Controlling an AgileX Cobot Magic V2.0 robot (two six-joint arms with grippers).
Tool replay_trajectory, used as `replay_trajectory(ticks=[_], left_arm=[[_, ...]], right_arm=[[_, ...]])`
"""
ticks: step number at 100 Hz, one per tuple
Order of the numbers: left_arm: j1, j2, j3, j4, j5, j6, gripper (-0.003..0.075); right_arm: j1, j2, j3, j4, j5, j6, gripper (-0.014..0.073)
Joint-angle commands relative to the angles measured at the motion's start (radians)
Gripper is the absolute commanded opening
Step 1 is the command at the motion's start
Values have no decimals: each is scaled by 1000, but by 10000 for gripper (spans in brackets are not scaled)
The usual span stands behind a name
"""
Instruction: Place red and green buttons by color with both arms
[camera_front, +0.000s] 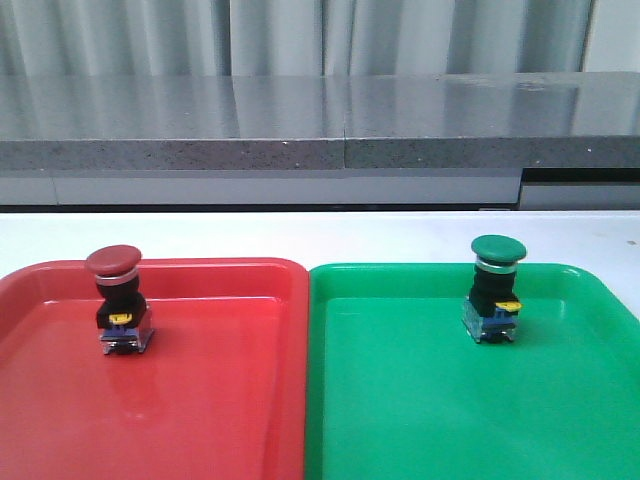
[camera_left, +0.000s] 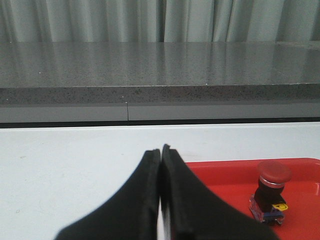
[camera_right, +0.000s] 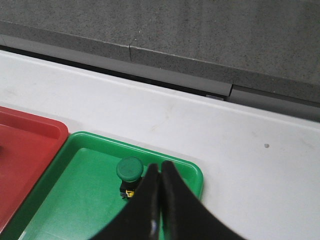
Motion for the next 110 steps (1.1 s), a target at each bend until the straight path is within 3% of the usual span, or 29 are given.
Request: replay_trajectory(ticks=[1, 20, 51, 84, 110], left_arm=[[2, -30, 42, -3, -85, -6, -19], [2, -30, 42, -3, -85, -6, -19], [2, -30, 42, -3, -85, -6, -19], [2, -30, 42, -3, -85, -6, -19], [2, -30, 42, -3, -85, -6, -19]], right_arm=[[-4, -3, -26, -13, -67, -7, -57], [-4, -24, 21, -23, -136, -7, -57], [-10, -198, 264, -23, -338, -7, -57], [-181, -459, 480, 43, -423, -7, -57], [-202, -682, 607, 60, -462, -7, -57]])
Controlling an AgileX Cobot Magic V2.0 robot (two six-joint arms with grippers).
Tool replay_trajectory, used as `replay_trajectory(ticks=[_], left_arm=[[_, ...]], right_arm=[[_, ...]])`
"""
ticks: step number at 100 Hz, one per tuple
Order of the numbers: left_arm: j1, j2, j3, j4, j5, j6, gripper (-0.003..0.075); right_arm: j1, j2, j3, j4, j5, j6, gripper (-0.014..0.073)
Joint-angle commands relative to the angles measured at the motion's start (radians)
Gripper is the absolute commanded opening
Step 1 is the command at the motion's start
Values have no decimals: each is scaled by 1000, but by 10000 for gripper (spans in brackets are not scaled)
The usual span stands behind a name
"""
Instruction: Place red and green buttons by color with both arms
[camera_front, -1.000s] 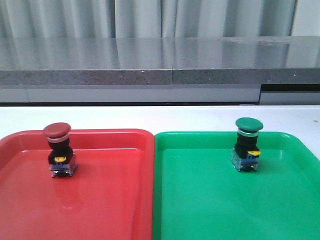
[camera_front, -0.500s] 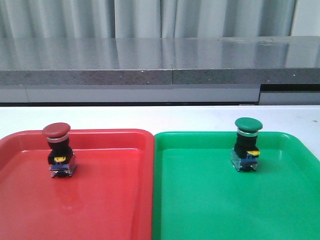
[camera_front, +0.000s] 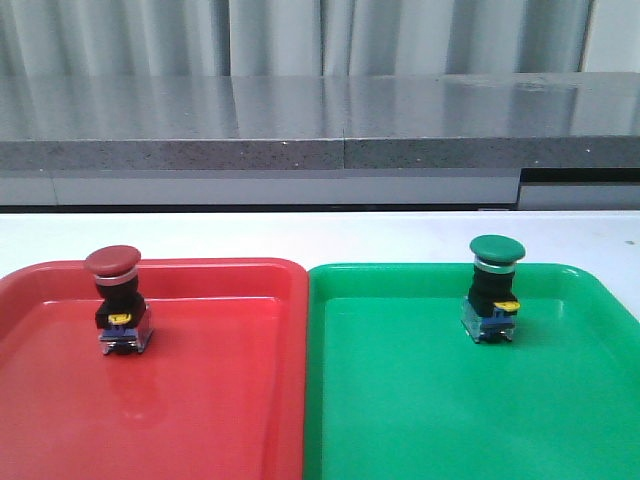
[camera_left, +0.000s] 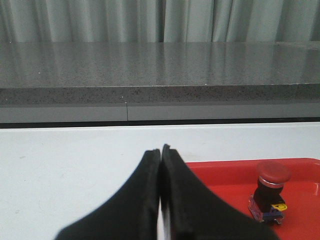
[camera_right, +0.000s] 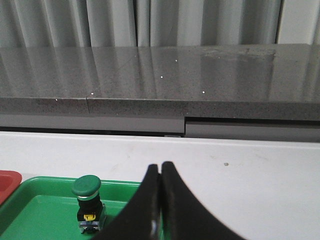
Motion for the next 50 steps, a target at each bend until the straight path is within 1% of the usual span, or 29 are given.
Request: replay_trajectory(ticks=[1, 32, 50], left_arm=[[2, -30, 42, -3, -85, -6, -19], [2, -30, 42, -3, -85, -6, -19], [2, -30, 42, -3, -85, -6, -19]], right_arm=[[-5, -47, 9, 12, -99, -7, -57], [-8, -38, 113, 28, -138, -7, -57], [-8, -38, 119, 29, -140, -7, -57]])
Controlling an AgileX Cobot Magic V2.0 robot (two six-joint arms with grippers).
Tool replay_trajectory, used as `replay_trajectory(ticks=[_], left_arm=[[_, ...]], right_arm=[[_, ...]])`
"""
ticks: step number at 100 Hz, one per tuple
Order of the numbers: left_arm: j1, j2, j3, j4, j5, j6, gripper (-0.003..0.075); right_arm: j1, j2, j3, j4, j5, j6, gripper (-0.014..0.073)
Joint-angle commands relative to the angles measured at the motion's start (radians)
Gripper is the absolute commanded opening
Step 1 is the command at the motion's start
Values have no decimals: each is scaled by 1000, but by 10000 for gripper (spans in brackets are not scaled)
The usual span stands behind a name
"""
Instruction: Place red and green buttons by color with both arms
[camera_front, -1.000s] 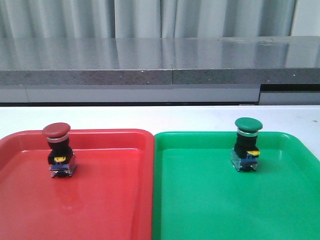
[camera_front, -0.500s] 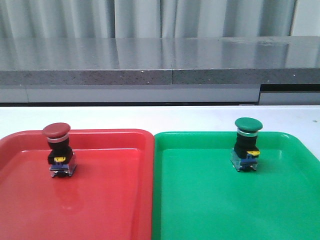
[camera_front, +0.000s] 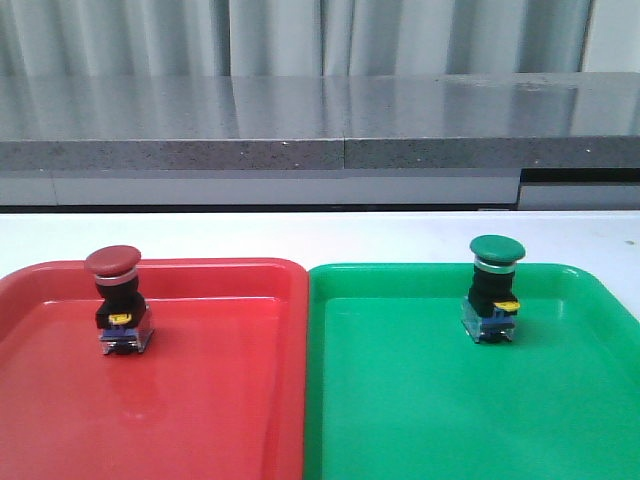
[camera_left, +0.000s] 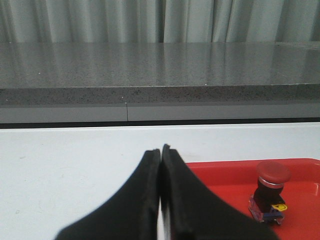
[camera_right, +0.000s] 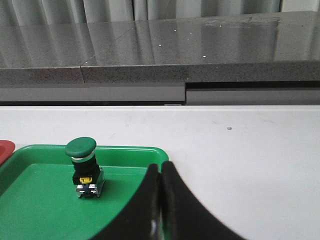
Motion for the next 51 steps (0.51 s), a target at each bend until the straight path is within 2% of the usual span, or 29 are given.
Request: replay_trajectory(ticks=[1, 51], left_arm=[[2, -30, 42, -3, -83, -6, -19], [2, -30, 42, -3, -83, -6, -19]], right_arm=[[-6, -16, -14, 2, -98, -7, -57], [-6, -16, -14, 2, -84, -7, -57]])
